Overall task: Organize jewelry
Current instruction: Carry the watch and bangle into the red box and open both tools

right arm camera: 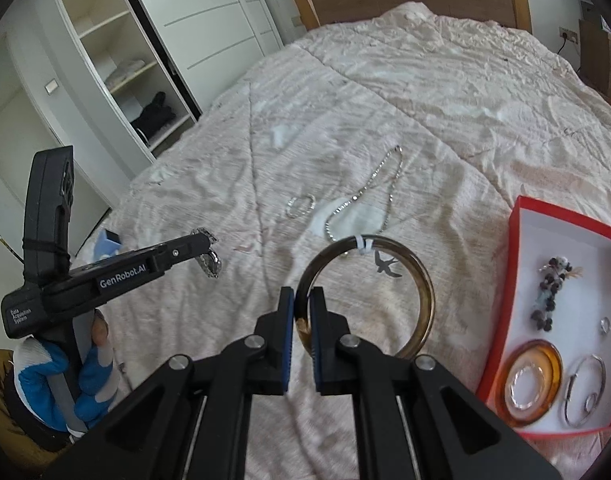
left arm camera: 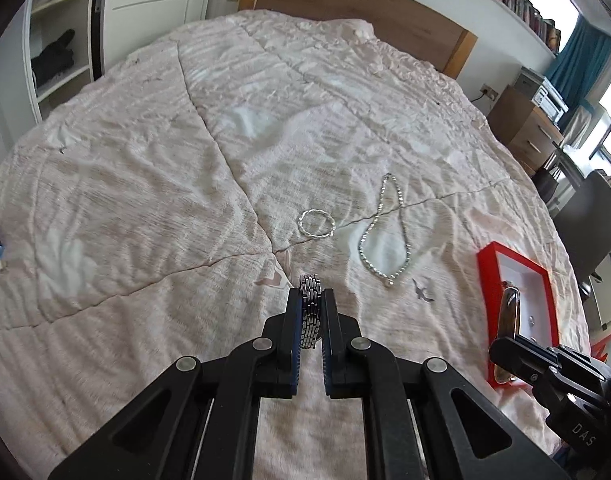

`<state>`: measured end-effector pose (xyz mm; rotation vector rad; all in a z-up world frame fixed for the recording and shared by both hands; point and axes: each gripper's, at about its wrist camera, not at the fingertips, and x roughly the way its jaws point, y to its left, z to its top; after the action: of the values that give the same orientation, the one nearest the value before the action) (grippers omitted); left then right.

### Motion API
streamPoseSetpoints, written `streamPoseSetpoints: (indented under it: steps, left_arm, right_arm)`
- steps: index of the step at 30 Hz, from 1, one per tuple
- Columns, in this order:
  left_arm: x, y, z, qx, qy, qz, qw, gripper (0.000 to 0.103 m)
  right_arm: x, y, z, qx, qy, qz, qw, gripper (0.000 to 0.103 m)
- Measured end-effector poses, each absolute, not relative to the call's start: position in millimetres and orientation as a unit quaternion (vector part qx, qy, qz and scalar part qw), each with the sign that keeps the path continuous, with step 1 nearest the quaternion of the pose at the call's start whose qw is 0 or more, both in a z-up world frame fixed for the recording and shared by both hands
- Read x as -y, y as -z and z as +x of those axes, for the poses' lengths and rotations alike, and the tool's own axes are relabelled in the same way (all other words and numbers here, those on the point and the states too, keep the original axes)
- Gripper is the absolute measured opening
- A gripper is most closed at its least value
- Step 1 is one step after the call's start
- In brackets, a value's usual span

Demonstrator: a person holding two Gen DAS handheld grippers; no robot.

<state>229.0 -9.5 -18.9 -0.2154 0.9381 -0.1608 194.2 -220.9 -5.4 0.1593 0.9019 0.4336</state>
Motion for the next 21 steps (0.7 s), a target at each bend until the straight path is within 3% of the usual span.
streamPoseSetpoints:
  steps: [9, 21]
  left_arm:
    - [55, -10, 213, -0.439, 0.123, -0.091, 0.885, 0.009]
    - [213, -1, 224, -0.457, 0.242, -0.044, 0.855, 0.009]
  right_arm:
    - [261, -21, 168, -0.411, -0.171, 0.083, 0.892, 0.007]
    - [404, 3, 167, -0.428, -0.065, 0.110, 0.895, 0.007]
